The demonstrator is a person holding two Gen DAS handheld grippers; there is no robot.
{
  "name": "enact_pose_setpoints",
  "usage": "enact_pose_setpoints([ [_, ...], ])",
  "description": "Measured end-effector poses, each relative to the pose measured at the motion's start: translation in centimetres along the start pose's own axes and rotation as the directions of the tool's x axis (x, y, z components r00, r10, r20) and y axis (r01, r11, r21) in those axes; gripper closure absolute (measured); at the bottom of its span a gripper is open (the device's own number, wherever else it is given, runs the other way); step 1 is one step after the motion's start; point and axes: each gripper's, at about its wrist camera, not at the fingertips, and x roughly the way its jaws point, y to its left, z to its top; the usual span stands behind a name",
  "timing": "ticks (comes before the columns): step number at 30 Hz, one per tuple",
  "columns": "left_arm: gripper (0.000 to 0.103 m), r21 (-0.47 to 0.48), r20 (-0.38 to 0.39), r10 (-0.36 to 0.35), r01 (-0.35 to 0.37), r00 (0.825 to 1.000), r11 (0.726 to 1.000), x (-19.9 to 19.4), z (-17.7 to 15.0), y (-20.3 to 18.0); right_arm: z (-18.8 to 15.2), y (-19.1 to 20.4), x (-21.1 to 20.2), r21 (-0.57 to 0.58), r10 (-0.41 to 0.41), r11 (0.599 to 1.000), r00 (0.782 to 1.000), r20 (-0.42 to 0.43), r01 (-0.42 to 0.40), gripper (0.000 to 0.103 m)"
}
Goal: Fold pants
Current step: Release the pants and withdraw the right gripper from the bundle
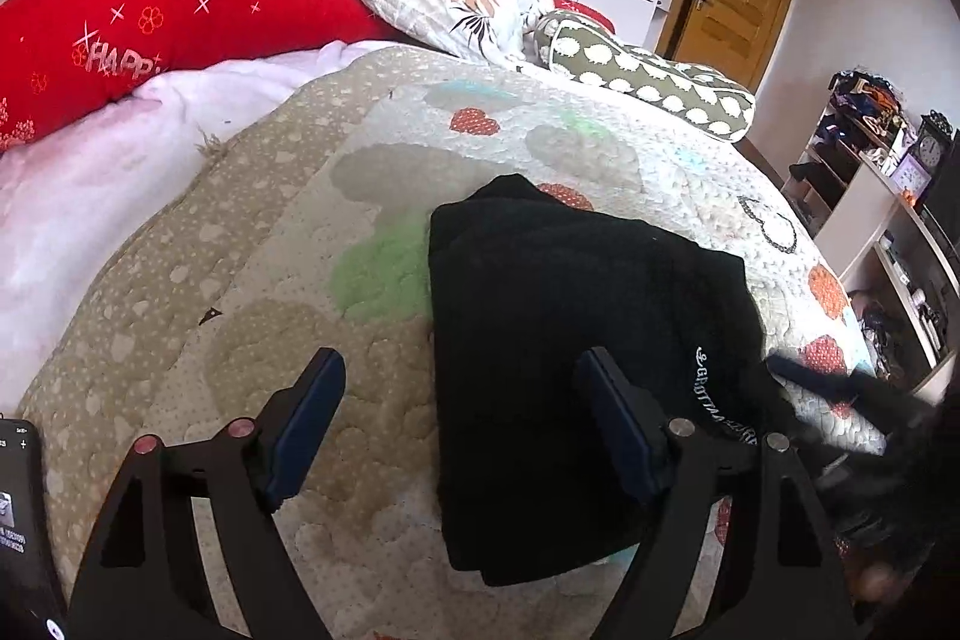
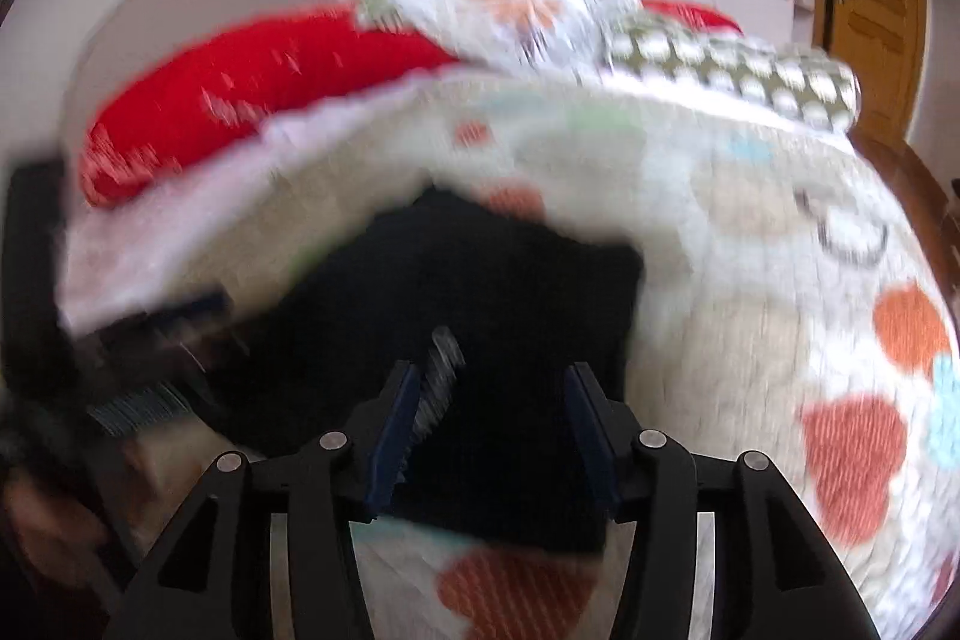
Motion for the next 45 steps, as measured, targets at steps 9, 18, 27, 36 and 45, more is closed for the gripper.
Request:
enact_pose_setpoints([
  [9,0.023,0.030,0.032,0.013,-0.013,0.999,0.999,-0.3,0.1,-0.4,0.8,0.2,-2.6,0.018,-0.006,1.000,0.998,0.064,0.005,0.045],
  [18,0.021,0.037,0.054,0.014,-0.016,0.998,0.999,-0.6,0.2,-0.4,2.0,0.3,-4.5,0.051,0.002,0.999,0.993,0.121,-0.008,0.034],
  [27,0.018,0.036,0.057,0.021,-0.023,0.998,0.999,-0.6,0.3,-0.3,2.3,0.3,-3.7,0.071,0.009,0.997,0.993,0.114,-0.017,0.031],
  [36,0.015,0.019,0.060,0.017,-0.018,0.998,1.000,-0.5,0.4,-0.2,2.3,0.5,-3.3,0.073,0.012,0.997,0.994,0.110,-0.020,0.027],
  [45,0.014,0.037,0.074,0.039,-0.042,0.996,0.998,-0.8,0.5,-0.4,1.8,0.4,-3.6,0.082,0.012,0.996,0.993,0.115,-0.021,0.027],
])
